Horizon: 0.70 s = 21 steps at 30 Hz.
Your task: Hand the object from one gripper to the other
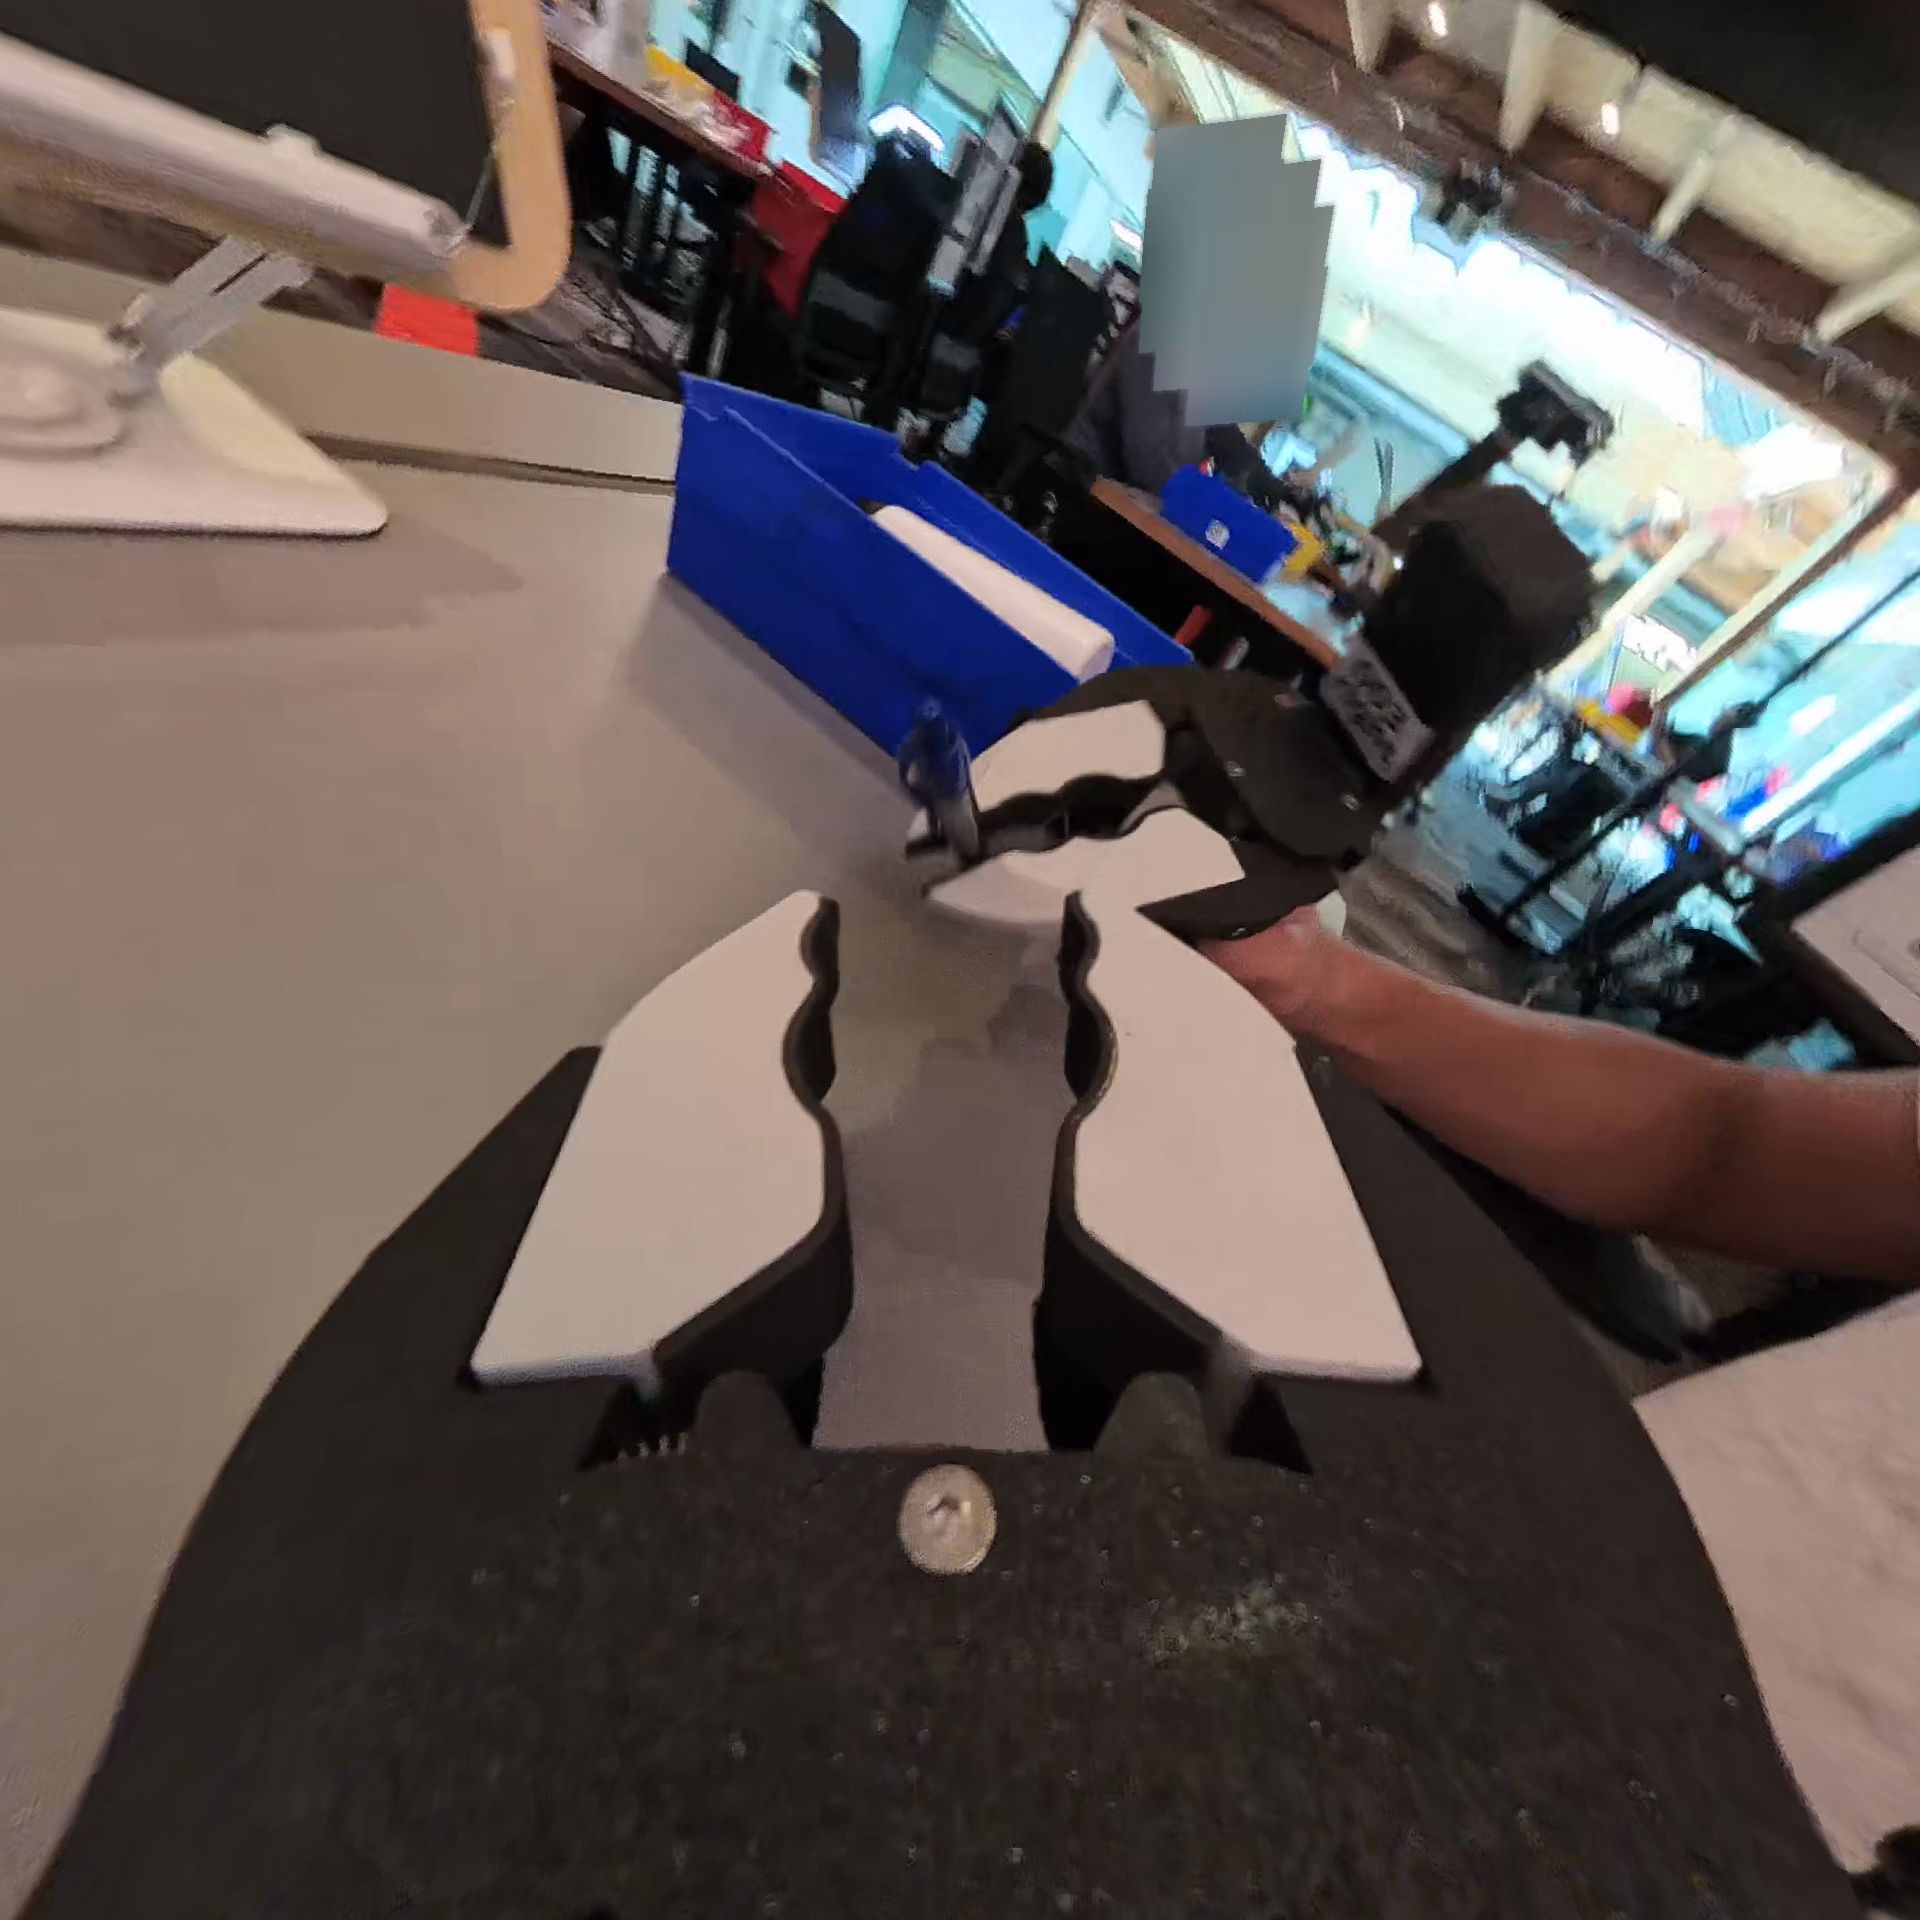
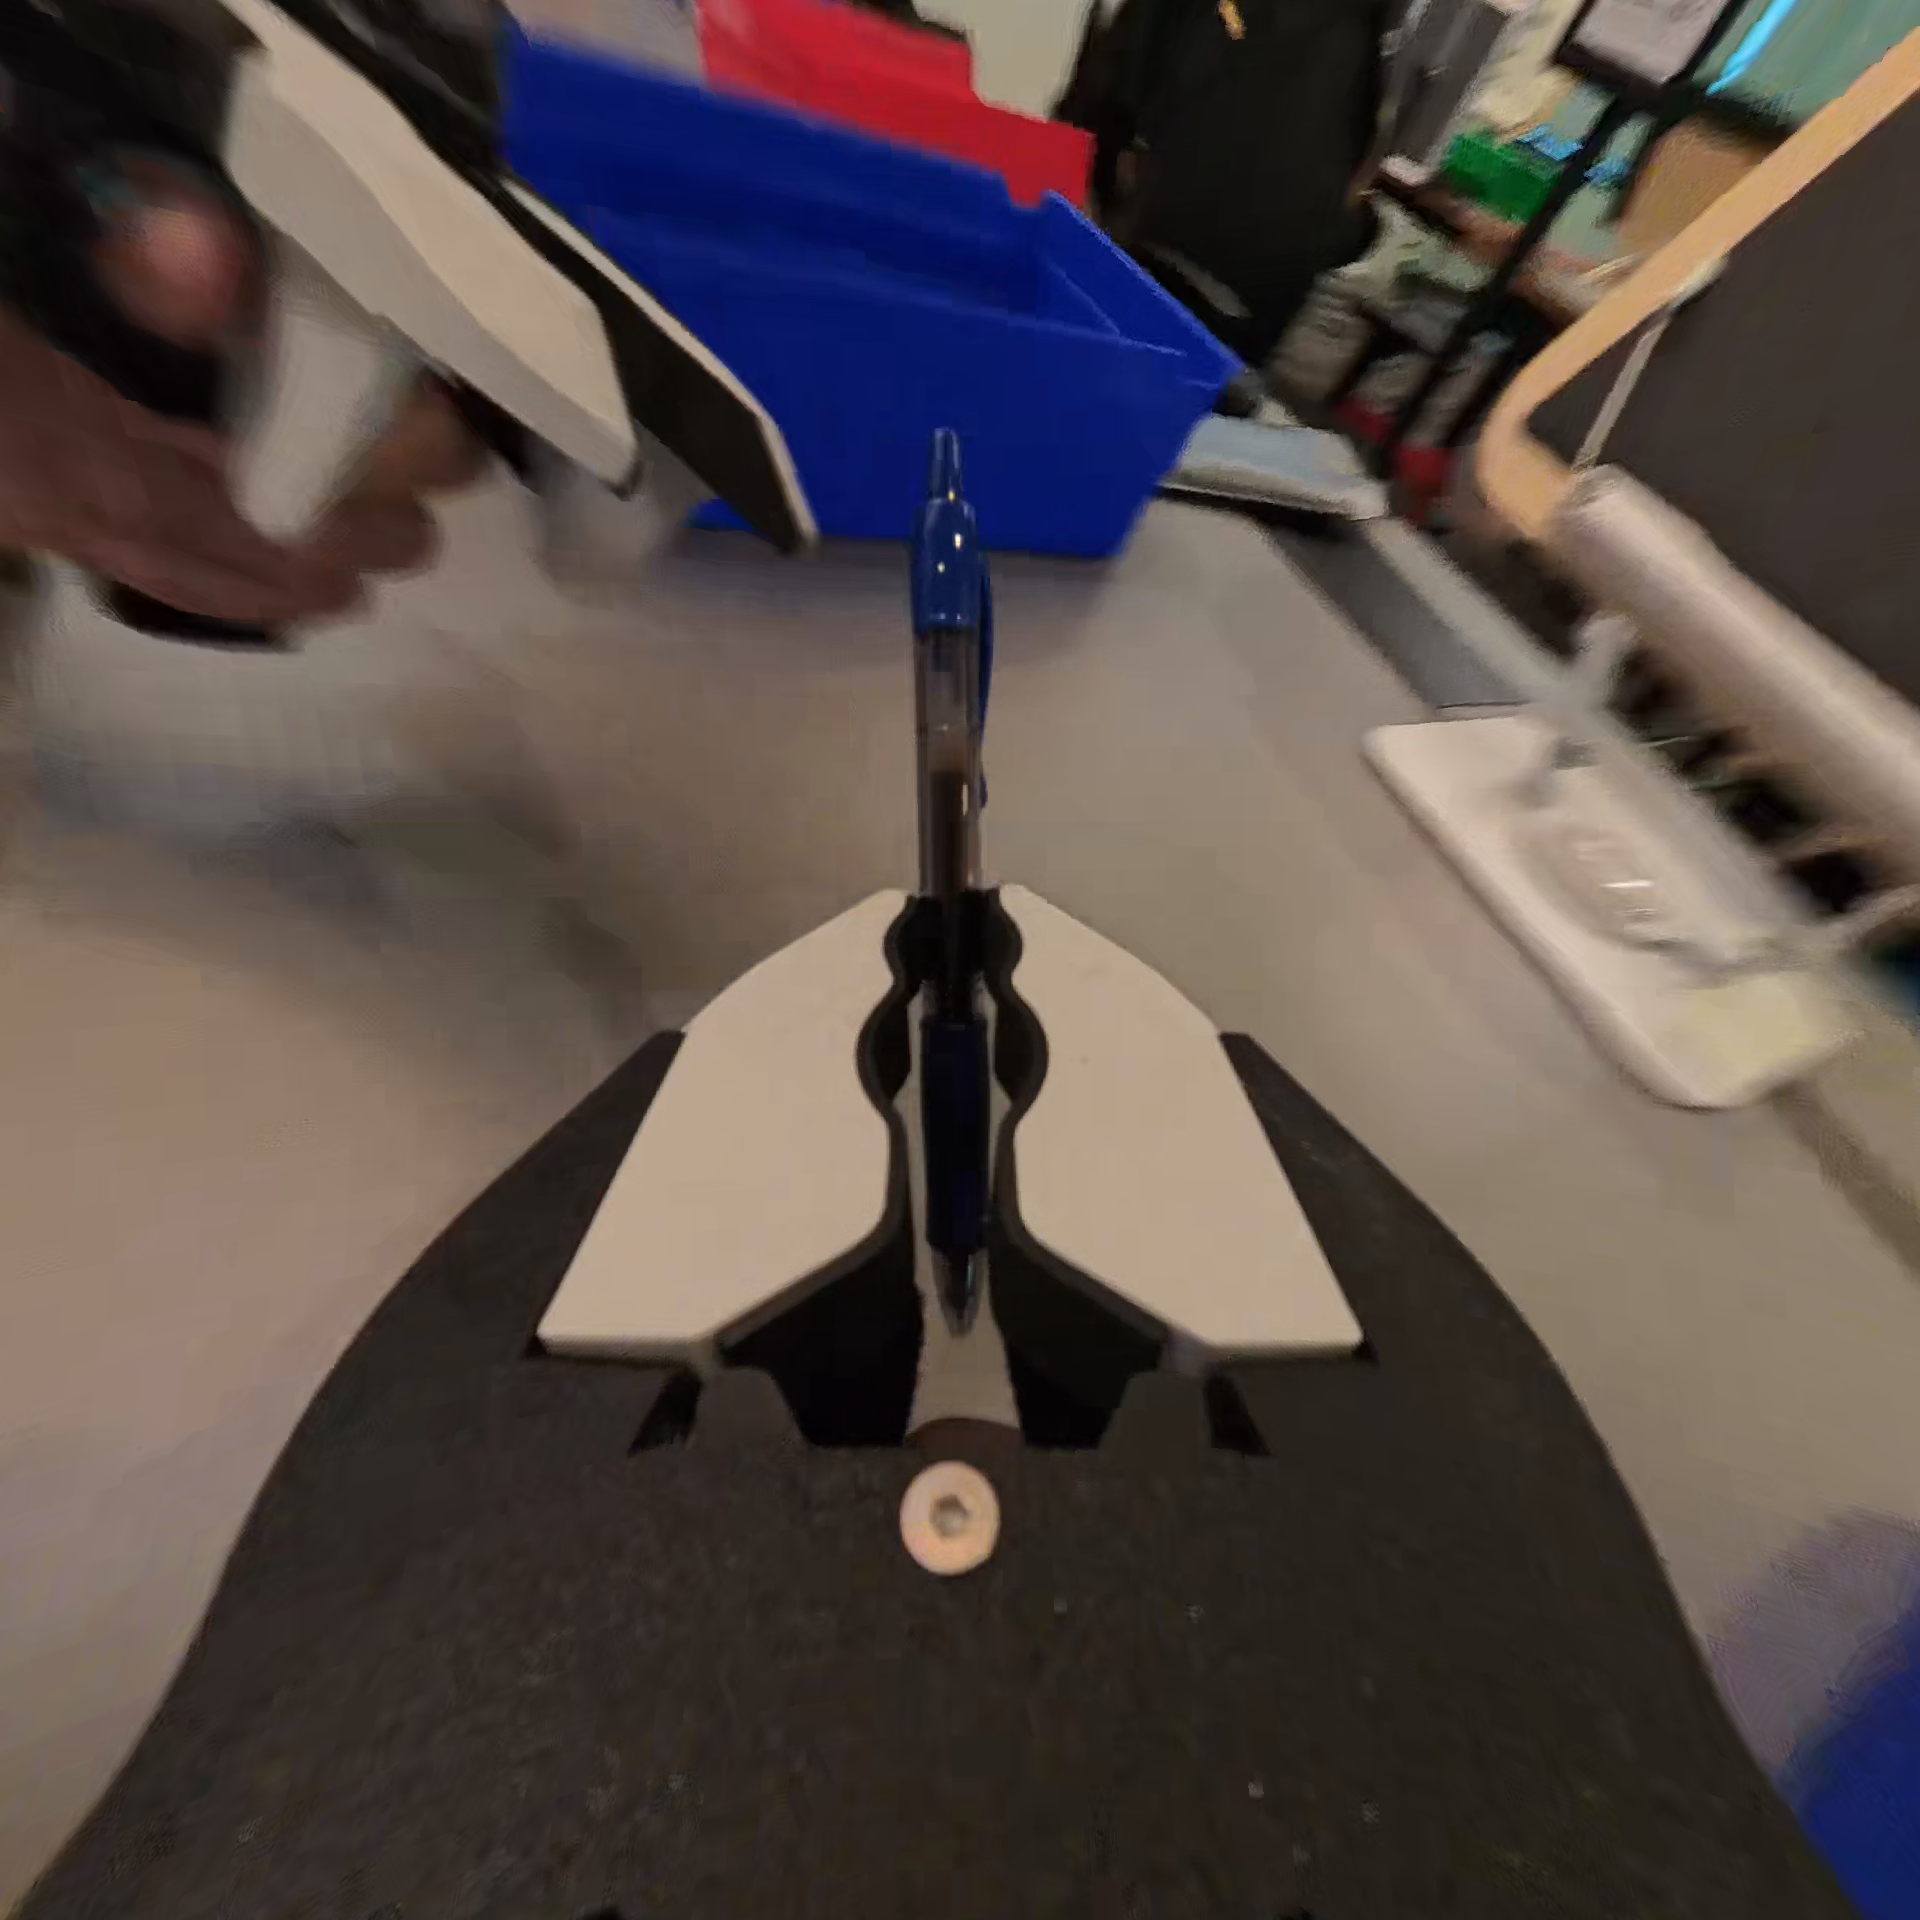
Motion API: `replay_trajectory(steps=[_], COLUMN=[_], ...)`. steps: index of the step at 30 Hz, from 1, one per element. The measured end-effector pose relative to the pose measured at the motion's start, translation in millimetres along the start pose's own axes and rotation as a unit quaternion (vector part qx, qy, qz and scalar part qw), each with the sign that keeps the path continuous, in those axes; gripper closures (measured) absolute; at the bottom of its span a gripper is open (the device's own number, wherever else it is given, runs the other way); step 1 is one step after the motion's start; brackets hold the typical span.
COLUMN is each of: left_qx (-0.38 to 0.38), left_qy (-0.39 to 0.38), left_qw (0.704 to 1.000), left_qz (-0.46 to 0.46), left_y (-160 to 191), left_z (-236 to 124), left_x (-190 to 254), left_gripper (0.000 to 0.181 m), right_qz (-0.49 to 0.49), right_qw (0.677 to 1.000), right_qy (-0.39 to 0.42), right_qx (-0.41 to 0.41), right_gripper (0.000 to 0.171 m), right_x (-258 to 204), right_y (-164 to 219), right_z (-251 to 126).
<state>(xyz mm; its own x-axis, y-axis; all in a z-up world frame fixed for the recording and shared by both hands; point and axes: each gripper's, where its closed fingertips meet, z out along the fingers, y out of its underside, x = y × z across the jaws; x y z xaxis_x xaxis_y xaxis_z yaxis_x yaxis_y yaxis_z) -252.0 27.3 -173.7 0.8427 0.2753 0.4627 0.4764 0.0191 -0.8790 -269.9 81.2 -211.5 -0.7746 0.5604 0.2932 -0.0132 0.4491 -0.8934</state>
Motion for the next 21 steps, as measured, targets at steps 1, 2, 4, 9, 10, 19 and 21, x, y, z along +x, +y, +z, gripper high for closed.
replay_trajectory(steps=[1,2,4,9,10,19,21], left_qx=[0.013,0.026,0.037,-0.024,-0.023,-0.041,-0.041], left_qy=[-0.009,-0.018,0.005,0.066,0.064,0.105,0.111], left_qw=[1.000,0.999,0.995,0.991,0.991,0.984,0.984], left_qz=[-0.020,-0.041,-0.089,-0.111,-0.118,-0.135,-0.133], left_y=[7,14,18,33,33,38,38], left_z=[-3,-5,-4,1,1,5,5], left_x=[-2,-5,-4,1,1,12,15], left_gripper=[0.141,0.141,0.138,0.142,0.142,0.165,0.171], right_qz=[-0.059,-0.118,-0.235,-0.395,-0.408,-0.451,-0.455], right_qw=[0.998,0.991,0.965,0.902,0.896,0.875,0.872], right_qy=[0.032,0.057,0.105,0.157,0.159,0.169,0.171], right_qx=[-0.019,-0.033,-0.050,-0.071,-0.072,-0.059,-0.062], right_gripper=[0.161,0.161,0.161,0.161,0.161,0.161,0.161], right_x=[4,4,1,-19,-22,-33,-34], right_y=[1,0,-6,-15,-15,-23,-23], right_z=[-1,-2,-2,3,3,5,6])
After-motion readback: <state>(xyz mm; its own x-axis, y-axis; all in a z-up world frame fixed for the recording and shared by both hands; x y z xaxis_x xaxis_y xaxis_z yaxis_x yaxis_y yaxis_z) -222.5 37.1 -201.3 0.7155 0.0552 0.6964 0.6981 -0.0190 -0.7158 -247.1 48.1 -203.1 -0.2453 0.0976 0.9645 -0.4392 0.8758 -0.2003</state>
